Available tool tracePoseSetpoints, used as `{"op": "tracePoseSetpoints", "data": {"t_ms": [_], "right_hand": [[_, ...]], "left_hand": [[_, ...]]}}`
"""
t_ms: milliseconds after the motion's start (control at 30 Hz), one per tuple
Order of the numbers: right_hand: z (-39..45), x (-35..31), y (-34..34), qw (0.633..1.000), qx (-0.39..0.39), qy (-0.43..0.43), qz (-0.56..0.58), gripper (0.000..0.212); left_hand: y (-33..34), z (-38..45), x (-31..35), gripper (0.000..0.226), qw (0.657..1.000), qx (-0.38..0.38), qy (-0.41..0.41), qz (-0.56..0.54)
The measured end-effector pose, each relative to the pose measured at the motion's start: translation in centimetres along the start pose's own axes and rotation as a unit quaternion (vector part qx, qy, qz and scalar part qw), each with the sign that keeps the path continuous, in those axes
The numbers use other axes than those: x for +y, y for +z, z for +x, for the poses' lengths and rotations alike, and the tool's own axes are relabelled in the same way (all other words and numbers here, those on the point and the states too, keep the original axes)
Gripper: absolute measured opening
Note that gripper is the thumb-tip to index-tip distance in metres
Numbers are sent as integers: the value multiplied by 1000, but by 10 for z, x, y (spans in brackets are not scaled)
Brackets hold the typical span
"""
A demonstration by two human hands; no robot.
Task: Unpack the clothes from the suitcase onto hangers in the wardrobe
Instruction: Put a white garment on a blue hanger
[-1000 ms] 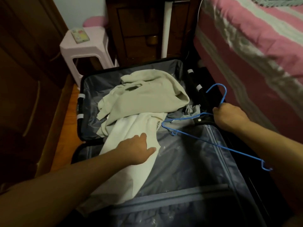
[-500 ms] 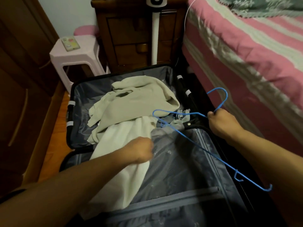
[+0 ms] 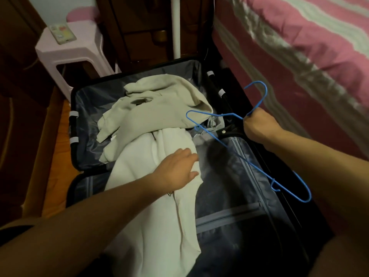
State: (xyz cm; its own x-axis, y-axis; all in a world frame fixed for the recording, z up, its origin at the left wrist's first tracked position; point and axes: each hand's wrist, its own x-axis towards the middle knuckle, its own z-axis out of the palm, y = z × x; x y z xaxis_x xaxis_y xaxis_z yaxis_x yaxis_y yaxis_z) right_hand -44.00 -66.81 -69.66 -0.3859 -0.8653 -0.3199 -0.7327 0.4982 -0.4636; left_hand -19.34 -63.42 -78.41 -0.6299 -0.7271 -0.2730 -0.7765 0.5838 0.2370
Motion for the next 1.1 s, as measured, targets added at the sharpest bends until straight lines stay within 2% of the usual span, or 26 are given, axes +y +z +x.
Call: {"op": "tracePoseSetpoints", "data": {"t_ms": [67,167,400,467,567,633,700,733,767,833,933,967,1067,1100], "right_hand": [[-1,0,2,1000,4,-7,6,20],[-6,-2,5,999,14,-24,33,26],[-23,5,15,988,-5,-63,141,40],[-24,10,15,987,-2,-66,146,42],[-37,15,6,985,18,-73,155,40],[-54,20,-3,982,15,-72,172,34],[-77,25,-10,978,1,-69,196,31],[-87,27,-12,975,3,-62,215,31],[-100,26,-20,972,4,-51,231,31],[-126,16,-45,967,10,-43,251,28],[-166,-13,-101,965,10,-43,257,23],[-178,-27,-123,967,6,-40,254,23],[-214,-76,-198,972,-37,-38,230,22],[-225,-95,-225,972,-48,-40,228,20]], "left_hand": [[18,7,-2,66,995,-50,60,69],[48,7,-4,76,982,-78,70,156],[51,31,4,41,987,-65,-9,150],[43,34,3,31,992,-50,-27,113],[23,19,0,30,996,7,-76,-39],[-3,-4,13,41,965,68,-142,-208],[-44,-31,34,45,883,144,-262,-363],[-64,-42,42,44,841,168,-320,-403],[-89,-57,47,43,813,180,-363,-419],[-146,-83,52,36,795,181,-388,-429],[-255,-114,59,26,811,184,-369,-415],[-297,-123,64,25,803,195,-374,-421],[-425,-153,84,29,741,247,-400,-480],[-470,-167,91,29,731,265,-398,-488]]}}
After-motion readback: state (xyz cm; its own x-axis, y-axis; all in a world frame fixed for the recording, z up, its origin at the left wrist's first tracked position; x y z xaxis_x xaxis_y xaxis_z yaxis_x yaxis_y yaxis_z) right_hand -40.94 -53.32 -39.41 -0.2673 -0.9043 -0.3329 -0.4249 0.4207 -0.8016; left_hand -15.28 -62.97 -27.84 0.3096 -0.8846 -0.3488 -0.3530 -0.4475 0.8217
